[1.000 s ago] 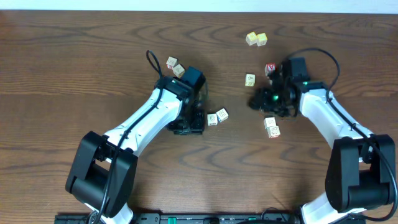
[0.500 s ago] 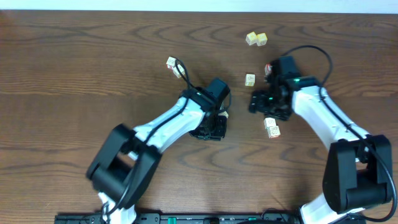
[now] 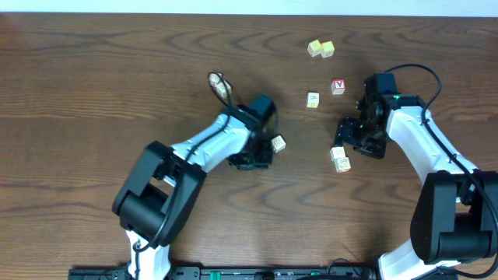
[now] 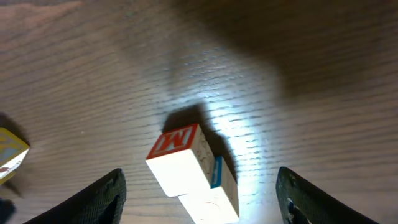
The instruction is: Lift 4 blocks
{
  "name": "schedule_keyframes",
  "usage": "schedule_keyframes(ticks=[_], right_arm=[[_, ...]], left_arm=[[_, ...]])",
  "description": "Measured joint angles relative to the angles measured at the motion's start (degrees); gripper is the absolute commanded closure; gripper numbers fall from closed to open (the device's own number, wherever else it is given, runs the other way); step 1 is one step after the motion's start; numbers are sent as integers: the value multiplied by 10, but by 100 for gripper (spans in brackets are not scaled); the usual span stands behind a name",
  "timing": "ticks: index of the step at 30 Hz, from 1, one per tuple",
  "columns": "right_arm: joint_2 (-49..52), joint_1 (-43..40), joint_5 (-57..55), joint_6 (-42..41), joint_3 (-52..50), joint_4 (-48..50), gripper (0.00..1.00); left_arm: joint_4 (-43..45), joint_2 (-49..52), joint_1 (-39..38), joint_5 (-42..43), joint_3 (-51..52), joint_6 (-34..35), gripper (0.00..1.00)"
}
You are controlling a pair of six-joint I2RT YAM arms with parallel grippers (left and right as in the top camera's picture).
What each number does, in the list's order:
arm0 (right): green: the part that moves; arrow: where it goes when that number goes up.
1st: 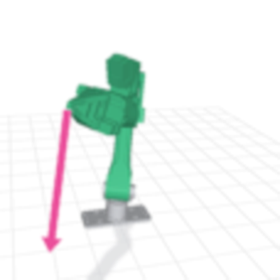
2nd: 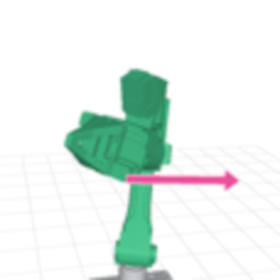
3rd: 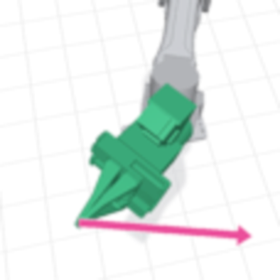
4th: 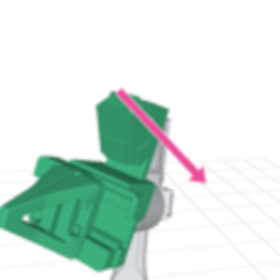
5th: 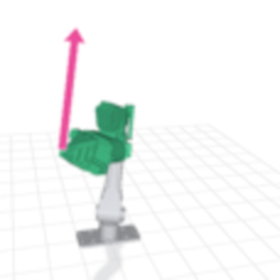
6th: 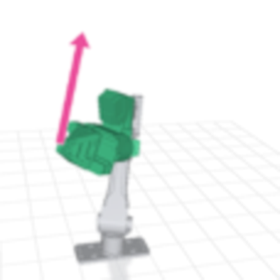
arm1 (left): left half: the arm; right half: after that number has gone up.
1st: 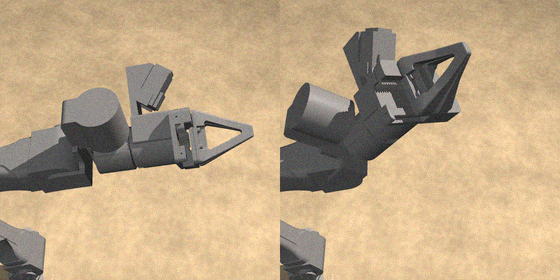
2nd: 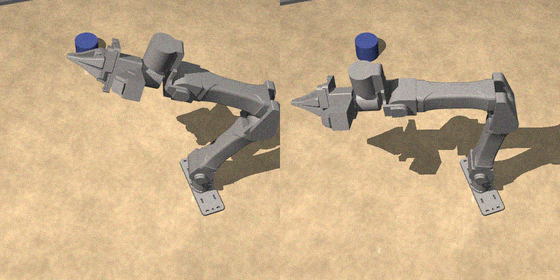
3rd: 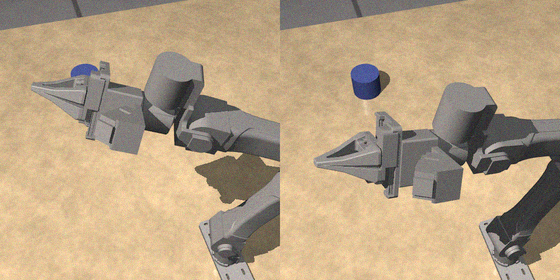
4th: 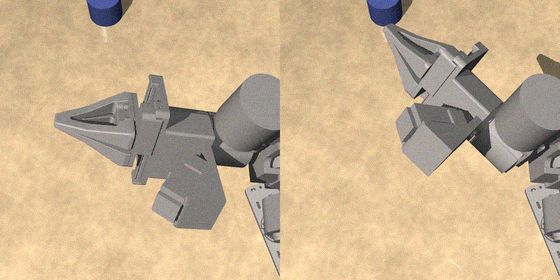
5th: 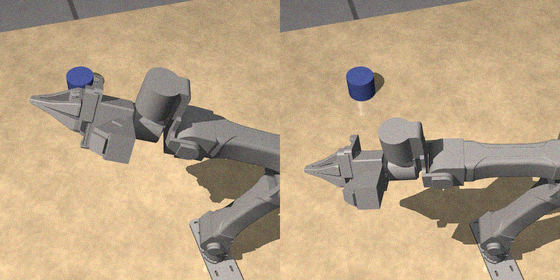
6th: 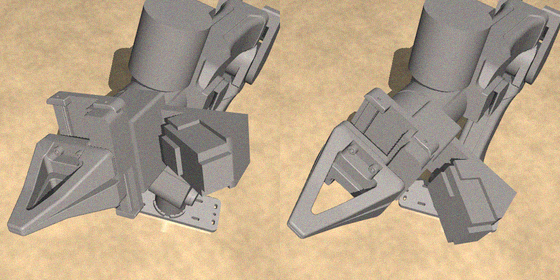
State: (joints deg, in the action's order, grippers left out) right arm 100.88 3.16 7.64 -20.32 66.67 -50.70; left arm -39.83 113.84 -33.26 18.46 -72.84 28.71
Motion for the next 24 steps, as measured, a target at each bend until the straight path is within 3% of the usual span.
schedule_keyframes(ticks=[10,18,21,24], right_arm=[[0,63,35,2,-37,72,27],[0,102,117,45,-38,107,26],[1,103,117,48,-18,59,23],[5,102,89,51,48,-19,20]], left_arm=[[-15,-30,150,64,1,-60,61],[-71,-100,169,72,1,-119,60],[-93,-121,169,74,1,-127,48],[-121,-134,166,87,2,-132,47]])
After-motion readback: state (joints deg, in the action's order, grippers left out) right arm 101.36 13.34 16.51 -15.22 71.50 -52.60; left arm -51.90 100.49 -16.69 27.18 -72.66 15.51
